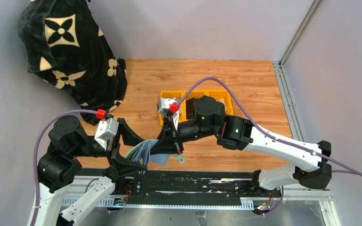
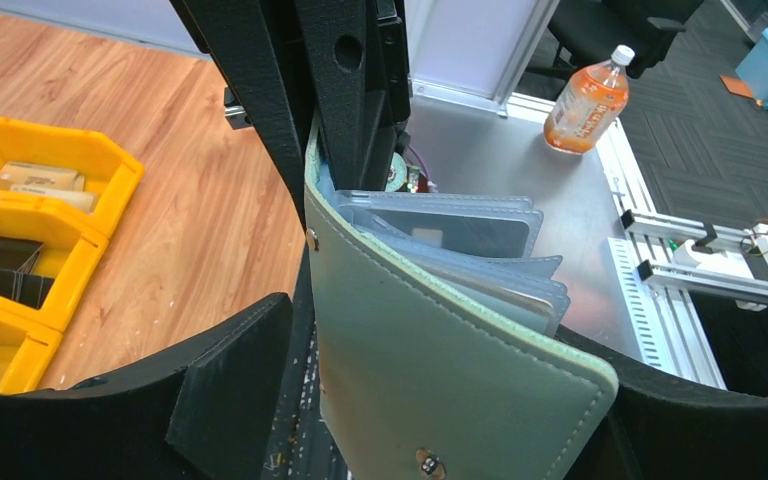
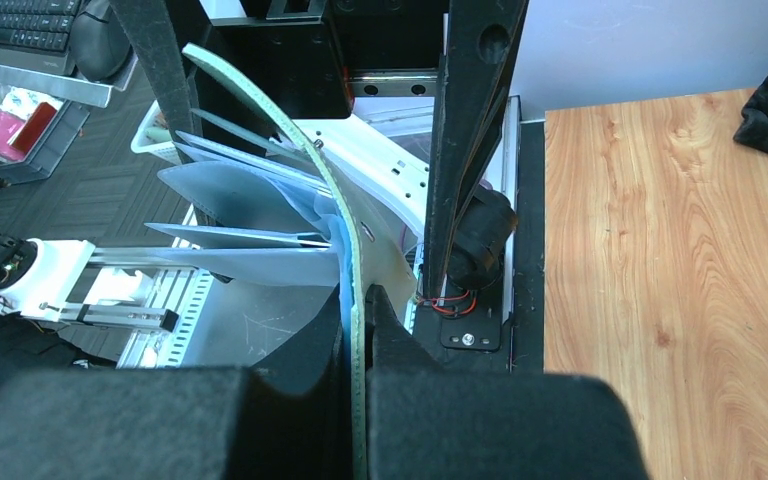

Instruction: Take the credit cards out of the card holder

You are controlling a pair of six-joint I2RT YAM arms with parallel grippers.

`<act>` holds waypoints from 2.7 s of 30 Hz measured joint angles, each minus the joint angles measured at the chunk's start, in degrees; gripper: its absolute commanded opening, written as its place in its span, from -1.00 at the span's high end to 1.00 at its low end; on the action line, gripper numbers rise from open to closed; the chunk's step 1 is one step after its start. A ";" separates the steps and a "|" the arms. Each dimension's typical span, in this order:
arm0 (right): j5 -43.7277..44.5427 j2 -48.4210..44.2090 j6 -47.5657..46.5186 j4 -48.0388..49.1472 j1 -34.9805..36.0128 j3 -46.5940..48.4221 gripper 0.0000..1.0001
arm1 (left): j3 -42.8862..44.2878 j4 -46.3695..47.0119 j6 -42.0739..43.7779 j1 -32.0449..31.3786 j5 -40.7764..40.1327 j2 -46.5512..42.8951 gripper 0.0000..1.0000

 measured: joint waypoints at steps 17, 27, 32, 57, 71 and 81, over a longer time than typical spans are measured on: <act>-4.61 -0.02 0.44 0.59 -2.23 0.00 1.00 | 1.11 0.28 -0.07 0.00 -0.31 0.50 -0.66; -7.23 0.24 0.74 0.87 -3.52 0.02 1.00 | 1.99 -0.20 1.29 0.00 -1.11 0.76 -0.68; -8.09 2.16 1.77 2.23 -3.69 0.22 1.00 | 1.99 -0.96 1.90 0.00 -1.05 1.77 -0.69; -8.15 1.22 1.68 2.08 -5.55 -0.07 1.00 | 6.58 -5.86 8.28 0.00 -7.96 1.84 -0.36; -8.37 -1.51 0.11 -0.59 -6.23 -0.68 1.00 | 8.33 -7.65 9.55 0.00 -11.06 1.81 0.37; -9.27 -2.34 -0.42 -1.14 -6.29 -0.68 1.00 | 8.37 -8.35 9.38 0.00 -11.87 1.95 0.27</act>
